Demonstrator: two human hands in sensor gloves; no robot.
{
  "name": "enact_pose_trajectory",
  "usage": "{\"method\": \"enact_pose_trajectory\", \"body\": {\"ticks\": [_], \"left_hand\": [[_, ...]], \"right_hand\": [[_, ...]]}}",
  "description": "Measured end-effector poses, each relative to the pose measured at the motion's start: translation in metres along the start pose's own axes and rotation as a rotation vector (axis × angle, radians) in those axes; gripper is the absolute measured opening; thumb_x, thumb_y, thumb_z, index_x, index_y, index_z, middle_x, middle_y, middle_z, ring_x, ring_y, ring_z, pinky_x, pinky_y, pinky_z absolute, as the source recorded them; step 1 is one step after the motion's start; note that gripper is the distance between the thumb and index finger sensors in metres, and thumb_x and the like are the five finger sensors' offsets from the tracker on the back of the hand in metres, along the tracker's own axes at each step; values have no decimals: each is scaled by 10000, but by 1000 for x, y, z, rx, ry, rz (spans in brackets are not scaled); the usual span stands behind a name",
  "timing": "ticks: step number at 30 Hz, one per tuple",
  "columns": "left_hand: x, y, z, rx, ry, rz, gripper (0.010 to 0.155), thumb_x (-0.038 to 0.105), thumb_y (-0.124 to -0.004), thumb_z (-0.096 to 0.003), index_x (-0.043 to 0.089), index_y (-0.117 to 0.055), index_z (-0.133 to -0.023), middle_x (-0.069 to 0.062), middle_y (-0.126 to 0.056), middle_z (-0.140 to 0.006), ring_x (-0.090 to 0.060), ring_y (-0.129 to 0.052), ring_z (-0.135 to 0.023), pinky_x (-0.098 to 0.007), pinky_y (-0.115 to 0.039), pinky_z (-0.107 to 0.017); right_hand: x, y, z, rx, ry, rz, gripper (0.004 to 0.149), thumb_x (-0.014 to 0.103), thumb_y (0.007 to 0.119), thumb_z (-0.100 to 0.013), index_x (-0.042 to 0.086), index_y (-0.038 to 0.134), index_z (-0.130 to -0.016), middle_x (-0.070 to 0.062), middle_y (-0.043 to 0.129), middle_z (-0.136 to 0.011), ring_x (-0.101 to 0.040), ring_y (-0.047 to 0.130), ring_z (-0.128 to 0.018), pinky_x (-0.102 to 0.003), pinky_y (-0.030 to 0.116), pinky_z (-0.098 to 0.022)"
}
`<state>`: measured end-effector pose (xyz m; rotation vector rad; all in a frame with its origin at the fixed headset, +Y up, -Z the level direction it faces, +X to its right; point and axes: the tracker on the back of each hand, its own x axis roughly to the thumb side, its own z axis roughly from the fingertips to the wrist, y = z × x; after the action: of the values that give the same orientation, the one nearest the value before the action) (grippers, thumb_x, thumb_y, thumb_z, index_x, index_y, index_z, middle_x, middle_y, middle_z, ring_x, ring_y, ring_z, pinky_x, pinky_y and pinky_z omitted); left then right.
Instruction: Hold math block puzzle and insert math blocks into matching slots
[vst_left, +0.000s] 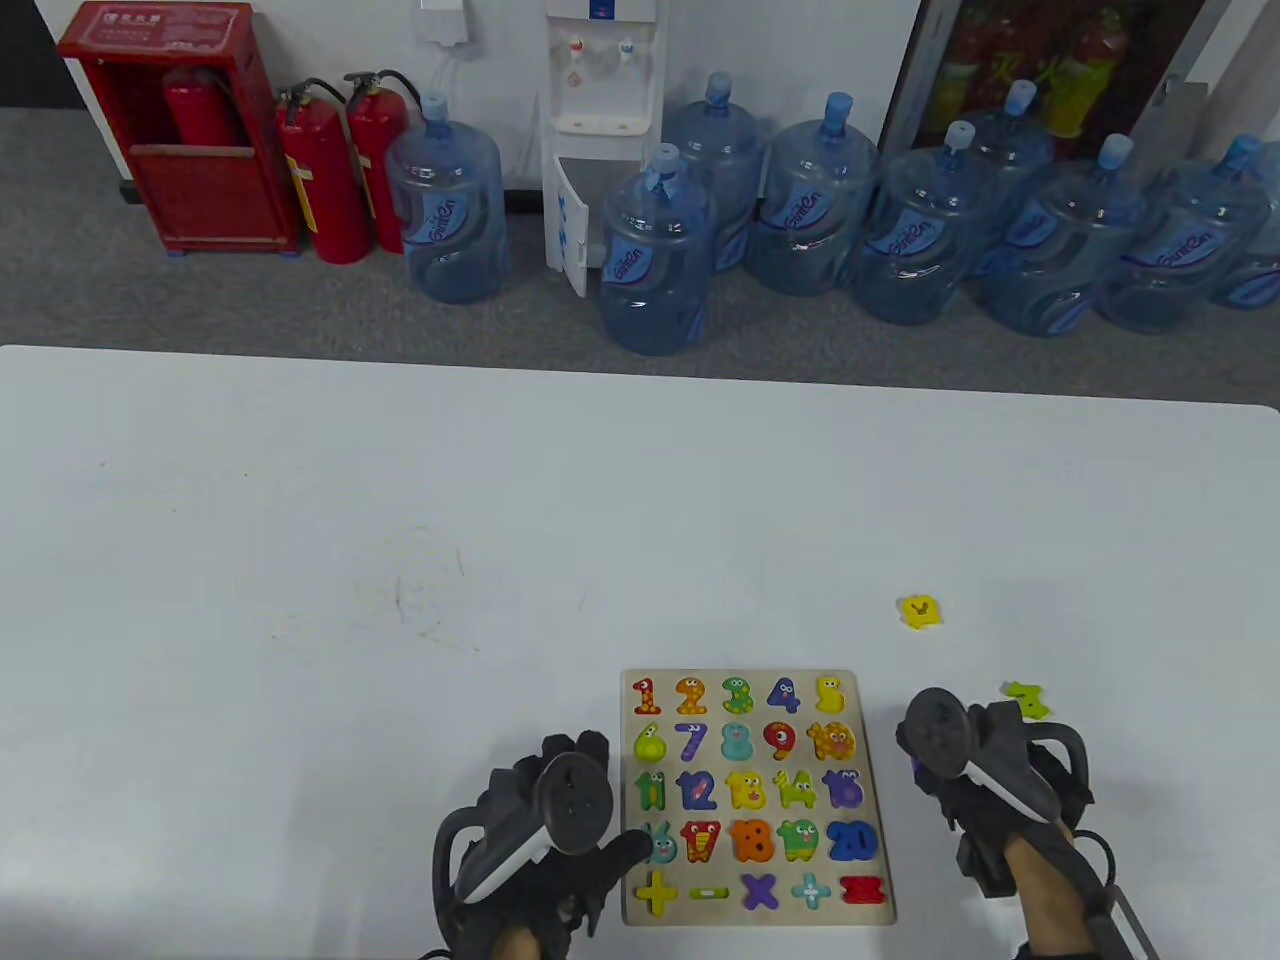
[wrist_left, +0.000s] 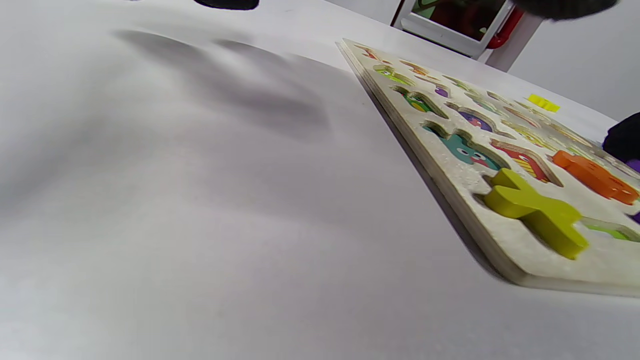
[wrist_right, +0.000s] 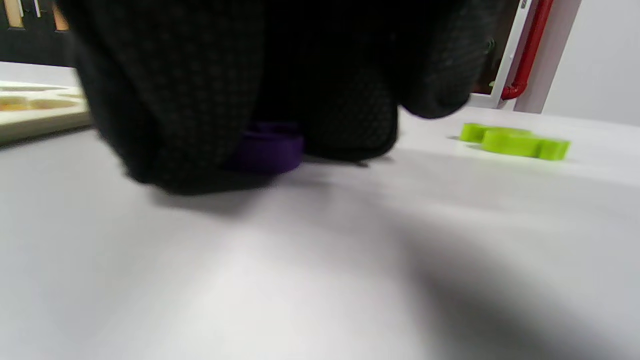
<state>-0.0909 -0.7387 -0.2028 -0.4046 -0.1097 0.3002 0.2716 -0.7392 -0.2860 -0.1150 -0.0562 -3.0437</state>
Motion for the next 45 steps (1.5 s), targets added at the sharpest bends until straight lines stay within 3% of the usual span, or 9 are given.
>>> {"method": "enact_pose_trajectory", "body": {"ticks": [9, 13, 15, 21, 24, 26, 29, 36, 45], "left_hand": [[0, 0, 0, 1, -3, 1, 914, 659, -631, -362, 260, -221, -1075, -92, -232, -1130, -461, -374, -1077, -744, -449, -707], [0, 0, 0, -7, 0, 3, 914, 659, -631, -363, 261, -220, -1076, -92, -230, -1130, -459, -372, -1078, -744, -447, -709], [0, 1, 1, 3, -5, 5, 913, 661, -629, -363, 264, -220, -1076, -87, -231, -1132, -455, -373, -1082, -742, -448, -712], [0, 1, 2, 7, -7, 11, 914, 660, -631, -362, 263, -220, -1075, -90, -231, -1131, -458, -374, -1079, -742, -448, -710], [1, 2, 2, 10, -12, 16, 913, 660, -630, -364, 266, -219, -1077, -86, -230, -1133, -455, -372, -1082, -742, -446, -713], [0, 2, 2, 6, -11, 15, 912, 661, -630, -364, 267, -219, -1077, -86, -230, -1133, -455, -372, -1083, -742, -446, -713], [0, 2, 1, 1, -7, 14, 913, 661, -630, -364, 268, -218, -1077, -84, -229, -1134, -454, -371, -1085, -742, -446, -715], [0, 3, 1, -9, -1, 14, 913, 660, -630, -365, 264, -218, -1077, -88, -229, -1133, -456, -373, -1082, -741, -446, -713], [0, 4, 2, -6, 0, 17, 912, 658, -631, -365, 262, -221, -1077, -90, -232, -1132, -457, -374, -1080, -742, -447, -711]], "right_hand": [[3, -2, 19, 53, -162, 41, 502, 199, 952, -176, 385, 872, -635, 156, 815, -793, -145, 941, -625, -376, 777, -573], [-13, -18, 26, 0, -174, -176, 542, 169, 933, -203, 368, 855, -702, 102, 838, -830, -141, 937, -651, -391, 776, -570], [-20, -27, 31, -97, -123, -210, 488, 183, 910, -228, 341, 881, -689, 72, 866, -809, -160, 950, -627, -403, 779, -559], [-6, -17, 33, -32, -56, 91, 549, 428, 882, -172, 279, 902, -700, -2, 941, -744, -180, 1001, -551, -412, 823, -499], [2, -4, 28, 4, -42, 78, 653, 493, 854, -144, 261, 866, -754, -29, 934, -745, -188, 1008, -536, -411, 835, -472], [11, 3, 27, 4, -20, 138, 708, 499, 853, -142, 228, 812, -795, -85, 856, -755, -192, 1000, -537, -410, 834, -467], [22, 4, 28, -24, -32, 211, 625, 449, 835, -177, 230, 831, -763, -94, 871, -717, -168, 1006, -502, -390, 842, -456], [25, 2, 30, 12, -96, 172, 590, 396, 871, -199, 240, 833, -767, -99, 845, -745, -187, 986, -546, -400, 818, -497], [22, 0, 33, 51, -134, 139, 564, 364, 824, -243, 241, 813, -793, -92, 839, -780, -200, 985, -602, -410, 811, -526]]}}
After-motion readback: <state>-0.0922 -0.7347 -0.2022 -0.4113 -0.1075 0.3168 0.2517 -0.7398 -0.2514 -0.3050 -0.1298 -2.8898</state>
